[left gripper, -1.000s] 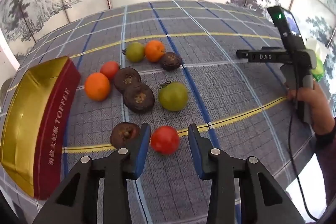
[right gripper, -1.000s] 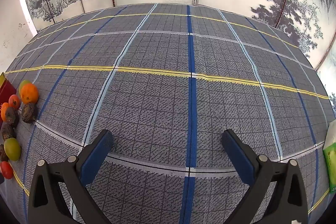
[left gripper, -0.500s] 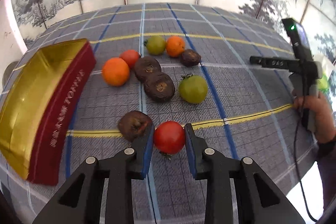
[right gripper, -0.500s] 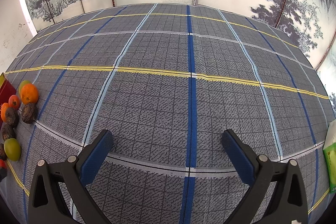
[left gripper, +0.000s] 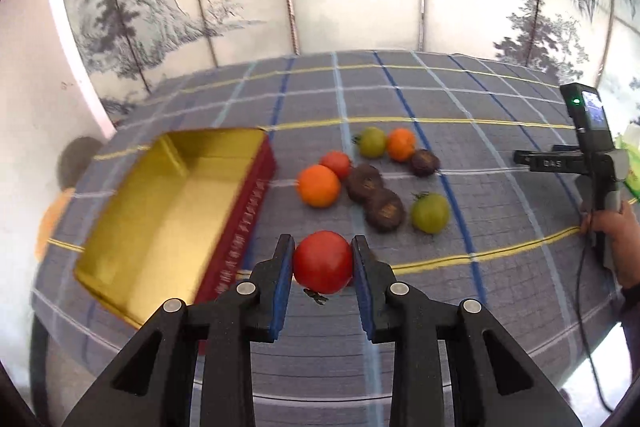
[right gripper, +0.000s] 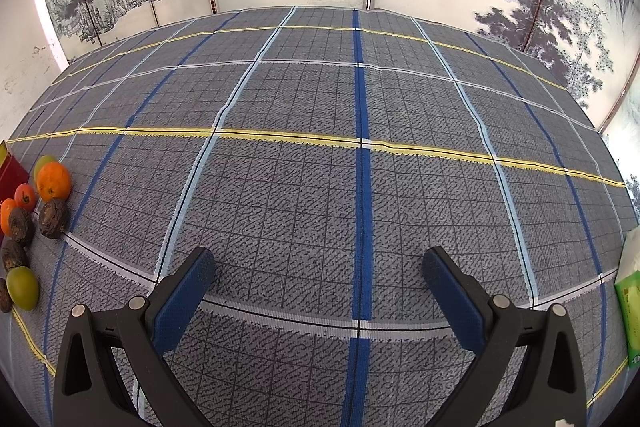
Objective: Organize fruits
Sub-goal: 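Carry the red tomato over the gold tin and release it inside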
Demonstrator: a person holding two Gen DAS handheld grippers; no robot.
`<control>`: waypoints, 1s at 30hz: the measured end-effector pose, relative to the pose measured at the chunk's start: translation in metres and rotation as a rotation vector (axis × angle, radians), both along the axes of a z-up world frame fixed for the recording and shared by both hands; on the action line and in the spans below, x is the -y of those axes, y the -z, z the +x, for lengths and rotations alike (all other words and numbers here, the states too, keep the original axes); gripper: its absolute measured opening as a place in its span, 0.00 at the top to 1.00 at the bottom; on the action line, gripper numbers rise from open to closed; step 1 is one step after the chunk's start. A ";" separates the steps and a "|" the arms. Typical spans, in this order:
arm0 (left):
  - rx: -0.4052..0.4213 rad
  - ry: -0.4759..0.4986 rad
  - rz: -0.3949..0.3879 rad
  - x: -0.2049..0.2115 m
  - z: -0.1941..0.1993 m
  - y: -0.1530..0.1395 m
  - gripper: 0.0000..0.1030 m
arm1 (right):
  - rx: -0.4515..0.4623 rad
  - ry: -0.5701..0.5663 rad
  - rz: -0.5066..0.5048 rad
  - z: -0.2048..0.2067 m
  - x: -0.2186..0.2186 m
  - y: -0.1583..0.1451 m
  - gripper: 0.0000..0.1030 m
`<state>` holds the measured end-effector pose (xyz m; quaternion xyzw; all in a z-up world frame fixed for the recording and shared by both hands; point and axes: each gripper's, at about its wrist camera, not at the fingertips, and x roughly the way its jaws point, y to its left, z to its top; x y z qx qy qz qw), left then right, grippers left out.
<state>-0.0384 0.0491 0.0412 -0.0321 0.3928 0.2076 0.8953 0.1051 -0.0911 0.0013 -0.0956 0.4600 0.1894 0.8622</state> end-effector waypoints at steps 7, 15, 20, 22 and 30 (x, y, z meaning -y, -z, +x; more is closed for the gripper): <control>-0.016 -0.047 0.083 -0.026 -0.009 -0.009 0.71 | 0.000 0.000 0.000 0.000 0.000 0.000 0.00; -0.092 -0.103 0.189 -0.080 -0.003 0.000 0.71 | 0.000 0.001 0.000 0.000 0.000 0.000 0.00; -0.147 -0.130 0.241 -0.119 0.007 0.012 0.71 | 0.001 0.003 0.000 0.000 -0.001 0.001 0.00; -0.169 -0.140 0.248 -0.134 0.013 0.016 0.71 | 0.001 0.003 0.000 0.000 0.000 0.001 0.00; -0.237 -0.137 0.259 -0.176 0.045 0.030 0.70 | 0.001 0.012 -0.001 0.002 0.000 0.001 0.00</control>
